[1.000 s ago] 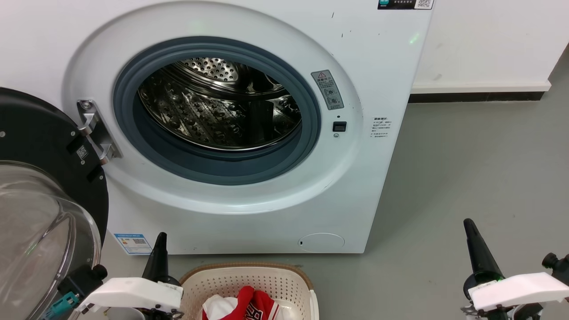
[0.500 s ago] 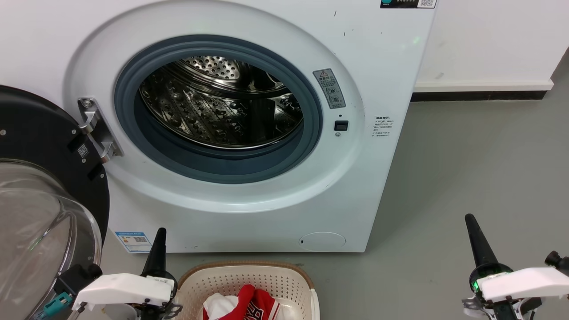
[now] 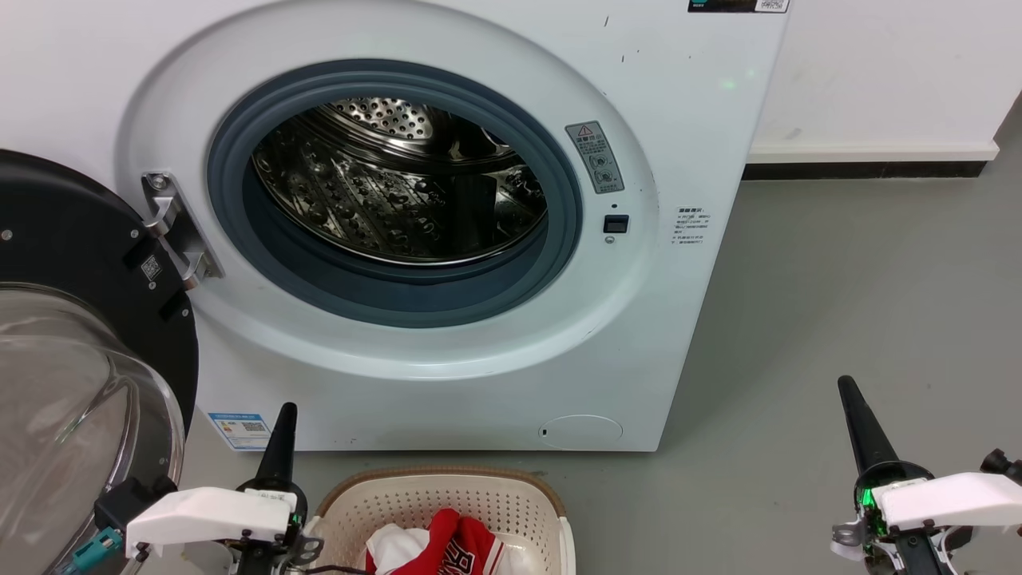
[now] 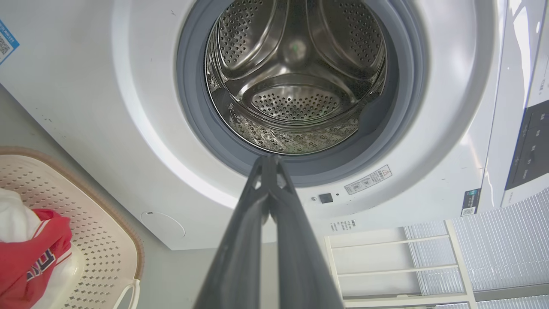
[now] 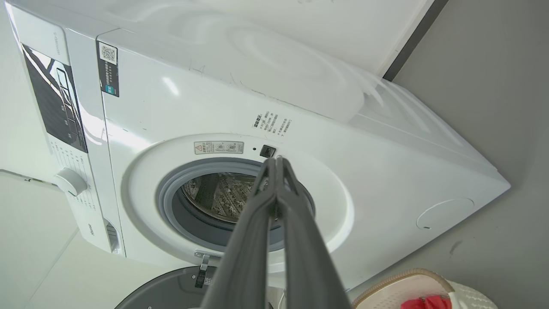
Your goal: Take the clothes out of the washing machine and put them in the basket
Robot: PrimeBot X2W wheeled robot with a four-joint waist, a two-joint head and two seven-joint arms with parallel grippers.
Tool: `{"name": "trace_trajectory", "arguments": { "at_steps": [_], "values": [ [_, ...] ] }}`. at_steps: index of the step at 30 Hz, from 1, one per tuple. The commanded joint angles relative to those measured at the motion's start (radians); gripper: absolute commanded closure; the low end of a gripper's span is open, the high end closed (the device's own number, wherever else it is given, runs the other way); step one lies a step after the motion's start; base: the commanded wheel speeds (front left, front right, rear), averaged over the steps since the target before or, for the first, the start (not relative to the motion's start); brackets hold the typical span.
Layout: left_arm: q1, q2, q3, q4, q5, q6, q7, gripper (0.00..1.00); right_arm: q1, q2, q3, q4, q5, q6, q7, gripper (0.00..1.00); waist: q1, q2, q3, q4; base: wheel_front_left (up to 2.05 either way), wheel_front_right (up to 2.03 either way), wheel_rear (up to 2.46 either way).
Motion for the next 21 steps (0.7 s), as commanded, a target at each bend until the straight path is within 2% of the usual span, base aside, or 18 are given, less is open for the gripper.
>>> {"name": "trace_trajectory", "arguments": {
  "at_steps": [1, 21],
  "values": [
    [-0.024, 0.001, 0.005, -0.004, -0.024, -0.008, 0.005, 1.0, -0.02, -0.005, -0.003, 0.001, 0.025, 0.0, 0.006, 1.0, -0.0001, -0.0001, 0.0, 0.0, 0.0, 0.0, 0.0],
    [-0.041, -0.003, 0.028, 0.014, -0.199, -0.031, 0.044, 1.0, -0.049, -0.002, -0.018, 0.035, 0.2, 0.0, 0.035, 1.0, -0.0001, -0.0001, 0.007, 0.006, 0.0, 0.0, 0.0]
  ]
}}
